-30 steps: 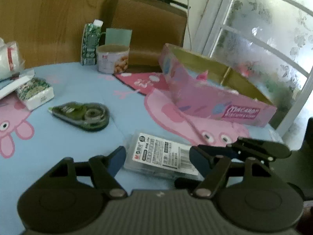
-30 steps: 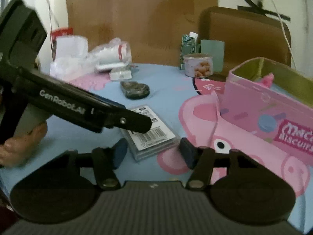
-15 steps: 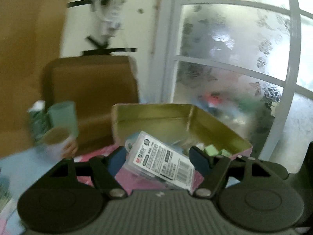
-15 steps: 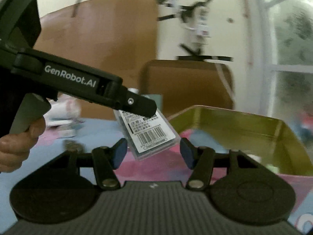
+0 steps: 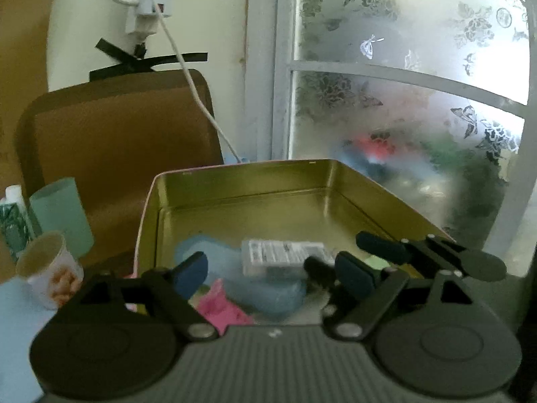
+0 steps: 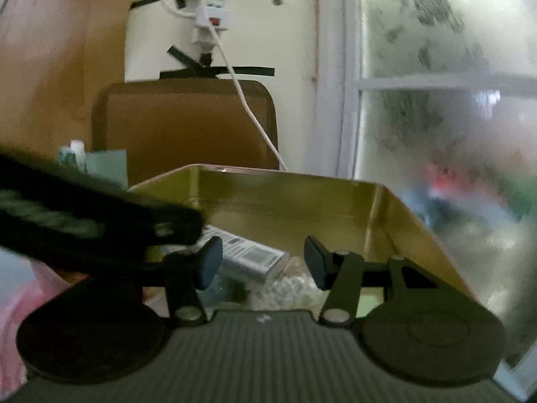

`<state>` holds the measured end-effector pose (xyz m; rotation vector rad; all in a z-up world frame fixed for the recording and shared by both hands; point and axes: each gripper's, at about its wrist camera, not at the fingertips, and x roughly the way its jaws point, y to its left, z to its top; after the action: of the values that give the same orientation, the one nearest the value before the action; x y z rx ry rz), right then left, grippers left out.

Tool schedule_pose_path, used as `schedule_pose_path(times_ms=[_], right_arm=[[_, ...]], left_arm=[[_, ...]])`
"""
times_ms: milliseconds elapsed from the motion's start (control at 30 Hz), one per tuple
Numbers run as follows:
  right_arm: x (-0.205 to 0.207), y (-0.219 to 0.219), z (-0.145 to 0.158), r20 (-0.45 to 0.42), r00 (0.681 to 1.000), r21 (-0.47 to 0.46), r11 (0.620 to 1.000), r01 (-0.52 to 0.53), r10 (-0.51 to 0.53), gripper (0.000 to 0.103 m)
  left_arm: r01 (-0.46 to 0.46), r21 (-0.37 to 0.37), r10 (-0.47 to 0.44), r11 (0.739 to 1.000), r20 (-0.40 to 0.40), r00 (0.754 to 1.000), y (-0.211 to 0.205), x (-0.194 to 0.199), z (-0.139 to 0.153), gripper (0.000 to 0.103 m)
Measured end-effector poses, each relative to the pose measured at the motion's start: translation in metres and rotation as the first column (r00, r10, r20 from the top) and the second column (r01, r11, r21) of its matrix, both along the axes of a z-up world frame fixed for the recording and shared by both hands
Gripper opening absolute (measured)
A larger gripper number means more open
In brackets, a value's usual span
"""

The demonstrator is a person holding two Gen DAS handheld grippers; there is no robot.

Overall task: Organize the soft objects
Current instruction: 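Carry the barcode package into the gold tin and release it, then move the left gripper back over the table toward the green tape dispenser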

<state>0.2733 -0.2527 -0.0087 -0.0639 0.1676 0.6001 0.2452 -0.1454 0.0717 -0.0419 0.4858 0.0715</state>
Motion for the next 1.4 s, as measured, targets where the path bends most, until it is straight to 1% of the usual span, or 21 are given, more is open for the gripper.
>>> schedule_pose_path(times_ms=[100, 167, 233, 267, 300, 367, 433, 500, 667, 700, 767, 833, 900, 1000, 1100, 1167, 1233, 1300, 1333, 1367, 1400], right_arm=[[-0.001, -0.007, -0.004, -0.007, 1.000, 0.026, 1.000, -0.005, 0.005, 0.057], [-0.006, -0.012, -0.004, -0.014, 1.000, 0.046, 0.999, -0.026, 0.027, 0.057], [-0.008, -0.009, -0.003, -0.020, 0.998, 0.024, 0.998, -0.055, 0.055, 0.056], [-0.006, -0.007, -0.001, -0.028, 0.997, 0.008, 0.997, -0.073, 0.073, 0.050], [-0.002, -0.004, 0.001, -0.042, 0.995, 0.002, 0.996, -0.093, 0.093, 0.034], [0.009, -0.003, 0.006, -0.113, 0.983, 0.013, 0.990, -0.142, 0.143, 0.023], [0.023, 0.001, 0.009, -0.185, 0.964, 0.023, 0.982, -0.188, 0.189, 0.023], [0.037, 0.009, 0.012, -0.245, 0.947, 0.002, 0.977, -0.213, 0.207, 0.024], [0.061, 0.027, 0.020, -0.316, 0.938, -0.051, 0.984, -0.169, 0.144, 0.029], [0.061, 0.029, 0.021, -0.313, 0.941, -0.063, 0.986, -0.157, 0.130, 0.033], [0.054, 0.031, 0.023, -0.295, 0.950, -0.085, 0.987, -0.135, 0.104, 0.035], [0.040, 0.028, 0.026, -0.271, 0.953, -0.052, 0.987, -0.152, 0.133, 0.035], [0.023, 0.028, 0.028, -0.237, 0.957, -0.026, 0.984, -0.177, 0.166, 0.035], [-0.015, 0.036, 0.036, -0.165, 0.953, -0.001, 0.966, -0.257, 0.253, 0.035], [-0.049, 0.058, 0.043, -0.145, 0.914, 0.012, 0.924, -0.382, 0.379, 0.035], [-0.075, 0.087, 0.045, -0.151, 0.862, -0.012, 0.871, -0.491, 0.484, 0.037], [-0.097, 0.121, 0.045, -0.164, 0.815, -0.051, 0.820, -0.570, 0.556, 0.041], [-0.122, 0.156, 0.040, -0.188, 0.763, -0.088, 0.763, -0.640, 0.618, 0.054], [-0.131, 0.171, 0.037, -0.196, 0.740, -0.104, 0.737, -0.668, 0.644, 0.058], [-0.143, 0.191, 0.032, -0.207, 0.710, -0.127, 0.701, -0.701, 0.673, 0.068], [-0.152, 0.209, 0.028, -0.219, 0.691, -0.146, 0.677, -0.721, 0.689, 0.076]], left_arm=[[-0.015, 0.027, 0.014, 1.000, 0.022, 1.000, 0.004, -0.018, 0.000, 0.089], [-0.014, 0.016, 0.014, 1.000, 0.028, 1.000, 0.008, -0.030, 0.000, 0.089], [-0.012, 0.009, 0.012, 1.000, 0.033, 0.999, 0.011, -0.044, -0.001, 0.089], [-0.014, 0.010, 0.014, 1.000, 0.036, 0.999, 0.012, -0.052, -0.001, 0.089], [-0.015, 0.011, 0.015, 1.000, 0.039, 0.999, 0.013, -0.058, -0.001, 0.089], [-0.027, 0.008, 0.027, 1.000, 0.046, 0.999, 0.018, -0.077, -0.002, 0.089], [-0.043, 0.003, 0.043, 0.999, 0.050, 0.998, 0.026, -0.095, -0.003, 0.089], [-0.067, -0.008, 0.067, 0.998, 0.050, 0.996, 0.037, -0.112, -0.005, 0.091], [-0.183, -0.020, 0.184, 0.983, 0.043, 0.982, 0.071, -0.157, -0.015, 0.091], [-0.211, -0.030, 0.212, 0.977, 0.035, 0.977, 0.080, -0.166, -0.017, 0.091], [-0.279, -0.046, 0.280, 0.959, 0.015, 0.960, 0.099, -0.186, -0.024, 0.091], [-0.348, -0.050, 0.348, 0.936, -0.006, 0.938, 0.117, -0.204, -0.034, 0.091], [-0.422, -0.054, 0.421, 0.905, -0.036, 0.907, 0.137, -0.221, -0.042, 0.091], [-0.522, -0.075, 0.518, 0.849, -0.069, 0.852, 0.165, -0.249, -0.053, 0.091], [-0.608, -0.082, 0.604, 0.790, -0.068, 0.794, 0.192, -0.276, -0.057, 0.091], [-0.652, -0.097, 0.650, 0.752, -0.055, 0.758, 0.203, -0.293, -0.057, 0.091], [-0.682, -0.130, 0.684, 0.720, -0.034, 0.729, 0.213, -0.307, -0.057, 0.091], [-0.686, -0.196, 0.697, 0.701, -0.020, 0.717, 0.218, -0.317, -0.057, 0.091], [-0.690, -0.210, 0.704, 0.692, -0.014, 0.710, 0.220, -0.320, -0.057, 0.091], [-0.694, -0.212, 0.709, 0.688, -0.008, 0.706, 0.220, -0.321, -0.057, 0.091], [-0.692, -0.212, 0.708, 0.690, 0.002, 0.706, 0.218, -0.322, -0.057, 0.091]])
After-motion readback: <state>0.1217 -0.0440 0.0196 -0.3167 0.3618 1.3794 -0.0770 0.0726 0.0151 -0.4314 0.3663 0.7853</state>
